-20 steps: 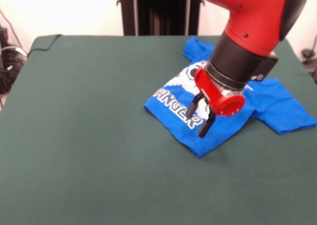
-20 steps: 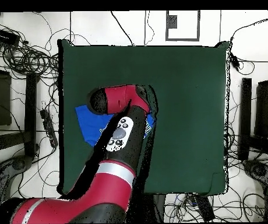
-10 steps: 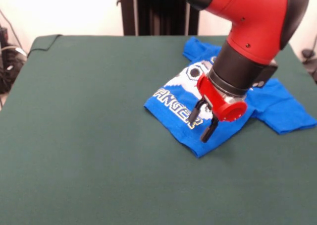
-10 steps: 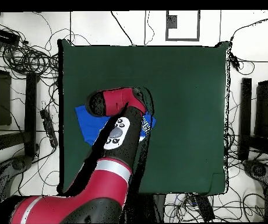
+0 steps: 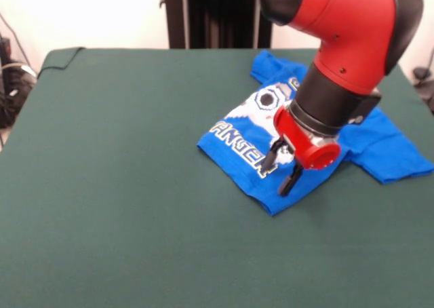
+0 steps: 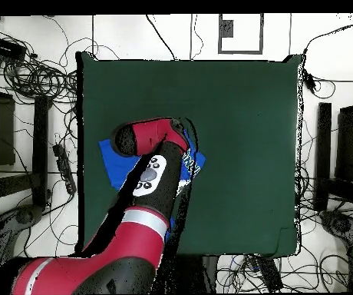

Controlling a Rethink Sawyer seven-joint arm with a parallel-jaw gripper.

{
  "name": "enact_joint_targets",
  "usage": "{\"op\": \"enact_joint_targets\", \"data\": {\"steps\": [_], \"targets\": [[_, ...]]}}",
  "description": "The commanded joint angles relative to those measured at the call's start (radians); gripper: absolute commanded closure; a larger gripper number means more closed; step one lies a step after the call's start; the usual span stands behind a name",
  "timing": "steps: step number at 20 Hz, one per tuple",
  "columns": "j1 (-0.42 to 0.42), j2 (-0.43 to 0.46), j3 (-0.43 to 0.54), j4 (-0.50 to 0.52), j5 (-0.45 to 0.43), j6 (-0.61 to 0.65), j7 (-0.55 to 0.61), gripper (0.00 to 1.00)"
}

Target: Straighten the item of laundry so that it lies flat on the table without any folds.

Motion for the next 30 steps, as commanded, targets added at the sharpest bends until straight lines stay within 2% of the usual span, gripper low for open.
{"op": "enact_joint_targets", "data": {"steps": [1,6,7,27,28,30], "targets": [[0.042,0.068,0.062,0.083,-0.012,-0.037,0.07,0.0],[0.044,0.064,0.064,0.098,-0.009,-0.04,0.066,0.0],[0.051,0.071,0.05,0.092,-0.014,-0.049,0.074,1.0],[0.059,0.069,0.03,0.089,-0.022,-0.055,0.07,1.0],[0.062,0.071,0.025,0.087,-0.023,-0.056,0.074,0.0],[0.067,0.076,0.017,0.085,-0.022,-0.055,0.084,0.0]]}}
